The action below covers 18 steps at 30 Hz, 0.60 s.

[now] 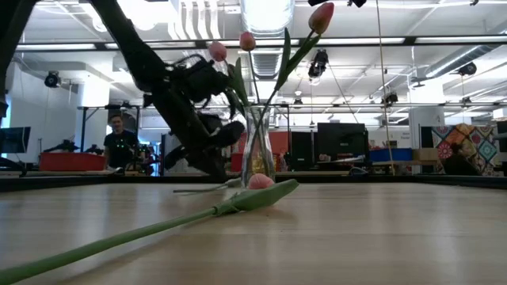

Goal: Sort flowers into vase by color
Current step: Put the black flower into the yellow vase

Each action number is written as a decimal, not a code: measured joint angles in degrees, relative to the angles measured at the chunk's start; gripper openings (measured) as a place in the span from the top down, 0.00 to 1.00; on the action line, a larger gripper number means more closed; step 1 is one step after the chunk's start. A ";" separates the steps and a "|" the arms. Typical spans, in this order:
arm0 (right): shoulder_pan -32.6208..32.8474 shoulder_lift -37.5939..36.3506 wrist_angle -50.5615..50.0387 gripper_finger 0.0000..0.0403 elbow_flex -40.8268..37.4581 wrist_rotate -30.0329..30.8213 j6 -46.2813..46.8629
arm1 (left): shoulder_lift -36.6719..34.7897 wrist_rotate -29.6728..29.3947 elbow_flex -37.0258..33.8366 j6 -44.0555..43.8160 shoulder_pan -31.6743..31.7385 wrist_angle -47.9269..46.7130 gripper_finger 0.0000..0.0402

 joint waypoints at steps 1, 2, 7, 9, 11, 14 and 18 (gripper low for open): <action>0.00 0.00 0.00 0.97 0.00 0.00 0.02 | -1.38 -0.63 -0.12 0.21 0.00 -1.02 0.99; 0.00 0.00 0.00 0.97 0.00 0.00 0.00 | -2.74 -0.94 -0.41 0.37 0.00 -1.87 1.00; 0.00 -0.02 0.00 0.97 0.00 -0.05 -0.07 | -11.90 -1.19 -4.86 0.37 0.00 -4.14 1.00; 0.00 -0.02 0.00 0.97 0.00 -0.04 -0.36 | -16.08 -1.16 -7.15 -0.34 0.00 -4.37 1.00; 0.00 -0.02 0.02 0.97 0.00 -0.07 -0.69 | -19.09 -0.85 -9.46 -1.43 0.00 -4.67 1.00; 0.00 -0.02 0.04 0.97 -0.01 -0.10 -1.23 | -21.13 0.92 -11.36 -2.60 0.06 -3.72 0.98; 0.00 -0.02 0.44 0.97 -0.02 -0.09 -2.14 | -19.03 1.86 -11.87 -1.45 0.00 1.46 0.89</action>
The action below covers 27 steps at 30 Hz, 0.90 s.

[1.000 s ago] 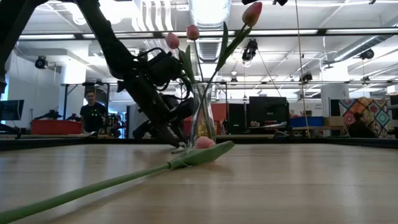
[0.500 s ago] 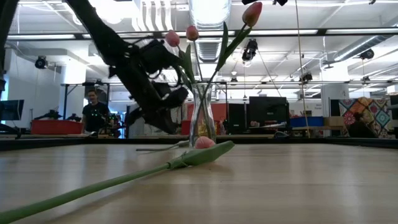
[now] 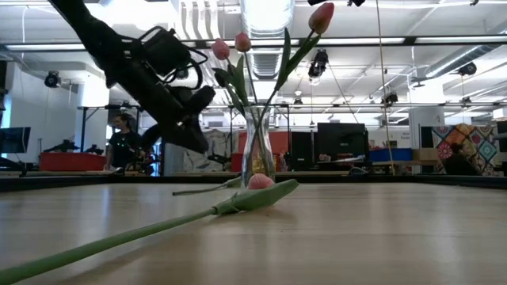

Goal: Sort flowers into vase by color
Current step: Put the black flower into the yellow vase

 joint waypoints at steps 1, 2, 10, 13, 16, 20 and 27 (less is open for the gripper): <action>0.00 0.00 0.04 0.97 0.00 -0.02 -0.16 | 1.36 0.01 0.39 0.56 0.00 0.84 0.87; 0.00 0.00 0.02 0.97 0.00 0.00 -0.28 | 2.94 0.01 1.23 1.26 0.00 1.79 0.84; 0.02 0.00 0.02 0.97 0.00 -0.04 -0.41 | 17.44 0.44 11.61 3.49 0.04 1.69 0.63; 0.01 0.00 0.00 0.97 0.00 -0.03 -0.35 | 20.94 0.27 15.27 3.49 0.02 -1.61 0.59; 0.02 0.00 0.00 0.97 0.00 -0.02 -0.23 | 23.57 -1.11 17.72 3.51 0.00 -6.04 0.57; 0.00 0.00 0.00 0.97 0.00 0.00 0.20 | 25.73 -1.77 19.00 3.31 -0.01 -7.15 0.59; 0.00 0.00 0.00 0.97 0.00 0.02 0.77 | 25.99 -2.66 19.50 4.64 0.00 -9.00 0.75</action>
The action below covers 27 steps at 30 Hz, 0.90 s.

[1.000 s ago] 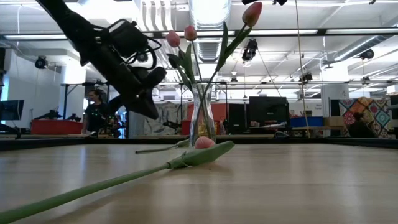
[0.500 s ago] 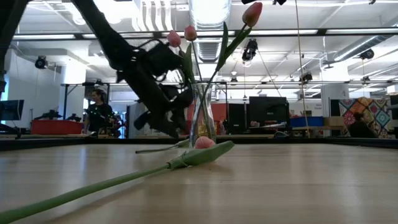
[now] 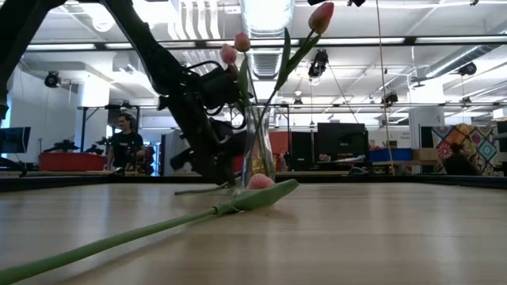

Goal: Sort flowers into vase by color
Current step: Put the black flower into the yellow vase

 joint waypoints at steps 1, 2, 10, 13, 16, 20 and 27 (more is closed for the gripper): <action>0.00 0.00 -0.01 0.97 0.00 0.00 0.00 | -0.27 -0.02 -0.01 0.64 0.03 -0.56 0.79; 0.00 0.00 0.00 0.97 0.00 0.00 0.00 | -0.44 -0.15 -0.05 1.09 0.07 -0.90 0.83; 0.02 -0.04 0.11 0.97 0.00 0.00 -0.08 | -3.45 2.06 -0.35 1.54 0.26 -3.74 0.98; 0.02 -0.07 0.11 0.97 0.00 -0.06 -0.15 | -6.61 2.07 -0.35 1.76 0.22 -5.58 0.99; 0.02 -0.07 0.11 0.97 0.00 -0.11 -0.20 | -11.28 1.99 -1.09 2.09 0.17 -7.71 0.99; 0.02 -0.09 0.06 0.97 0.00 -0.20 -1.06 | -19.58 1.65 -4.17 2.11 0.15 -10.33 1.00; 0.02 -0.09 0.07 0.97 0.00 -0.43 -2.05 | -33.71 1.47 -13.07 0.49 0.17 -11.21 1.00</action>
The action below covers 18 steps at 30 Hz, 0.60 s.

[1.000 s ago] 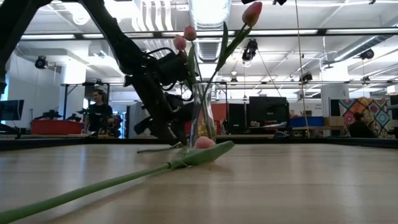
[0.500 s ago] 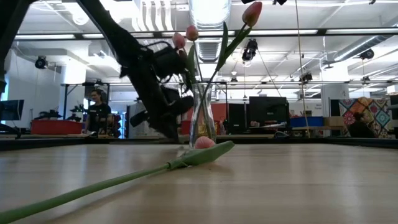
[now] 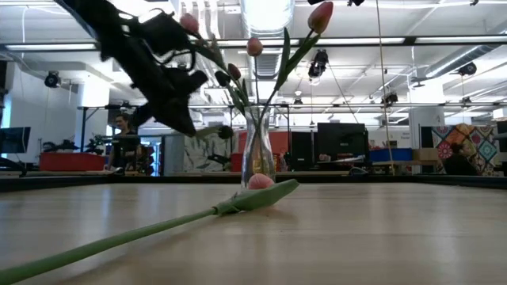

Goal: Sort flowers into vase by color
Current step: Put the black flower into the yellow vase

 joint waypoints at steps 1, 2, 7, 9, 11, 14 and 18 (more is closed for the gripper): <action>0.00 0.00 -0.01 0.97 0.00 0.01 -0.25 | -1.81 0.15 -1.05 -0.04 -0.02 0.07 1.00; 0.00 0.00 0.00 0.97 0.00 0.01 -0.35 | -3.52 0.25 -2.01 -0.07 -0.22 0.10 1.00; 0.00 0.00 -0.02 0.97 0.00 -0.01 -0.38 | -12.63 0.59 -4.36 1.09 -1.03 0.57 1.00; 0.00 0.00 -0.01 0.97 0.00 -0.01 -0.36 | -16.01 0.51 -4.66 1.50 -1.05 0.77 1.00; 0.00 0.00 0.00 0.97 0.00 -0.01 -0.35 | -18.74 0.15 -4.80 1.88 -1.05 0.70 1.00; 0.00 0.00 0.02 0.97 0.00 -0.01 -0.52 | -20.93 -0.11 -4.76 2.15 -1.05 0.45 1.00; 0.00 0.00 0.07 0.97 0.00 -0.01 -0.65 | -20.73 -0.30 -3.38 2.21 -1.05 0.17 1.00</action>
